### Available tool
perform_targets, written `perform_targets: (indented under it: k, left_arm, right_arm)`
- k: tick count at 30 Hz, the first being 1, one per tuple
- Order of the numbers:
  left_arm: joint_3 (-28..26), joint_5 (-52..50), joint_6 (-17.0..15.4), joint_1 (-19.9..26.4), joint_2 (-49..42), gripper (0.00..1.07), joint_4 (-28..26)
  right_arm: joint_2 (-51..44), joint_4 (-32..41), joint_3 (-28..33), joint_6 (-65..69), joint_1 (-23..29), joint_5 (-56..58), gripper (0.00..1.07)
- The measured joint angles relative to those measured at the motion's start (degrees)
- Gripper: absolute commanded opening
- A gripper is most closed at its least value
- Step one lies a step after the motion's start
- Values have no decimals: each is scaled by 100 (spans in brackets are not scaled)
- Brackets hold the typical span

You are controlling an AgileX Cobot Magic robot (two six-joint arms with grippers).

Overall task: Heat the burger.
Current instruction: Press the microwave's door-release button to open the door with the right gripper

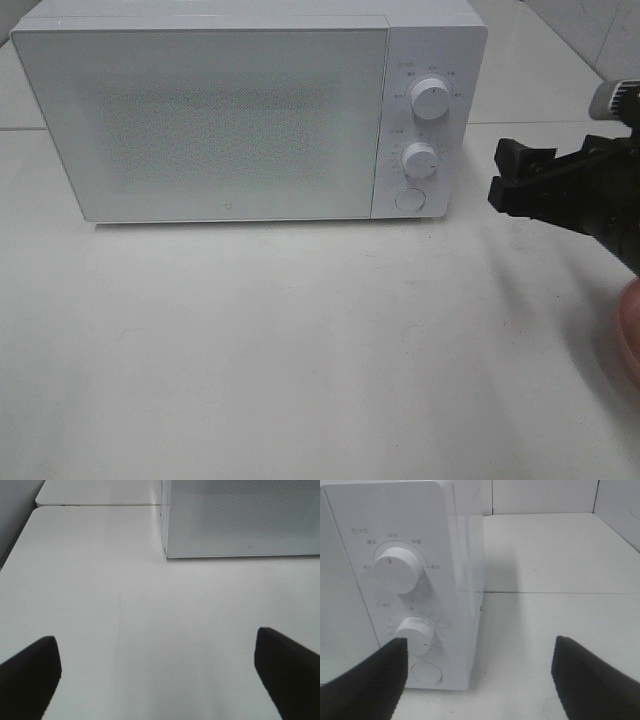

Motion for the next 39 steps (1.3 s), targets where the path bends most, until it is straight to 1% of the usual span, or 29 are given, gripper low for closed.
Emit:
perform_targets:
  k: [1, 2, 3, 4, 5, 7, 10, 11, 12, 13, 15, 18, 19, 22, 26, 28, 29, 30, 31, 32, 33, 34, 35, 36, 37, 38, 39]
  left_arm:
    - [0, 0, 0, 0, 0, 103, 0]
    - [0, 0, 0, 0, 0, 103, 0]
    - [0, 0, 0, 0, 0, 103, 0]
    - [0, 0, 0, 0, 0, 103, 0]
    - [0, 0, 0, 0, 0, 103, 0]
    - [0, 0, 0, 0, 0, 103, 6]
    - [0, 0, 0, 0, 0, 103, 6]
    - [0, 0, 0, 0, 0, 103, 6]
    - [0, 0, 0, 0, 0, 103, 6]
    - [0, 0, 0, 0, 0, 103, 6]
    - [0, 0, 0, 0, 0, 103, 6]
    - [0, 0, 0, 0, 0, 103, 6]
    - [0, 0, 0, 0, 0, 103, 6]
    - [0, 0, 0, 0, 0, 103, 17]
    - [0, 0, 0, 0, 0, 103, 17]
    - [0, 0, 0, 0, 0, 103, 23]
    - [0, 0, 0, 0, 0, 103, 23]
    - [0, 0, 0, 0, 0, 103, 23]
    - [0, 0, 0, 0, 0, 103, 23]
    - [0, 0, 0, 0, 0, 103, 23]
    - [0, 0, 0, 0, 0, 103, 23]
    - [0, 0, 0, 0, 0, 103, 23]
    - [0, 0, 0, 0, 0, 103, 23]
    - [0, 0, 0, 0, 0, 103, 23]
    - [0, 0, 0, 0, 0, 103, 23]
    - [0, 0, 0, 0, 0, 103, 23]
    - [0, 0, 0, 0, 0, 103, 23]
  right_arm:
    - [132, 269, 0, -40, 298, -183, 76]
    - [132, 269, 0, -40, 298, -183, 76]
    - [298, 579, 0, -52, 596, -355, 76]
    - [372, 728, 0, -57, 716, -441, 76]
    - [372, 728, 0, -57, 716, -441, 76]
    - [705, 1180, 0, -80, 1301, -710, 76]
    - [785, 1301, 0, -80, 1444, -762, 76]
    - [934, 1536, 0, -80, 1690, -877, 76]
    - [1008, 1667, 0, -80, 1816, -911, 76]
    - [1008, 1667, 0, -80, 1816, -911, 76]
    - [1249, 2177, 6, -80, 2235, -1003, 76]
    - [1312, 2298, 6, -80, 2326, -1003, 76]
    - [1398, 2475, 6, -86, 2464, -1003, 76]
    - [1473, 2630, 11, -80, 2584, -1003, 76]
    - [1495, 2636, 11, -6, 2601, -1008, 75]
    - [1495, 2653, 11, 407, 2601, -1031, 73]
    - [1495, 2653, 11, 407, 2601, -1031, 73]
    - [1495, 2653, 11, 613, 2601, -1037, 70]
    - [1495, 2653, 11, 1094, 2601, -1037, 67]
    - [1495, 2653, 11, 1094, 2601, -1037, 67]
    - [1495, 2659, 11, 1713, 2601, -1037, 66]
    - [1495, 2659, 11, 1713, 2601, -1037, 66]
    - [1495, 2659, 11, 2097, 2601, -1037, 62]
    - [1495, 2664, 11, 2813, 2601, -1037, 59]
    - [1495, 2664, 11, 2813, 2601, -1037, 59]
    - [1495, 2664, 11, 3220, 2601, -1037, 57]
    - [1495, 2664, 11, 4051, 2601, -1037, 53]
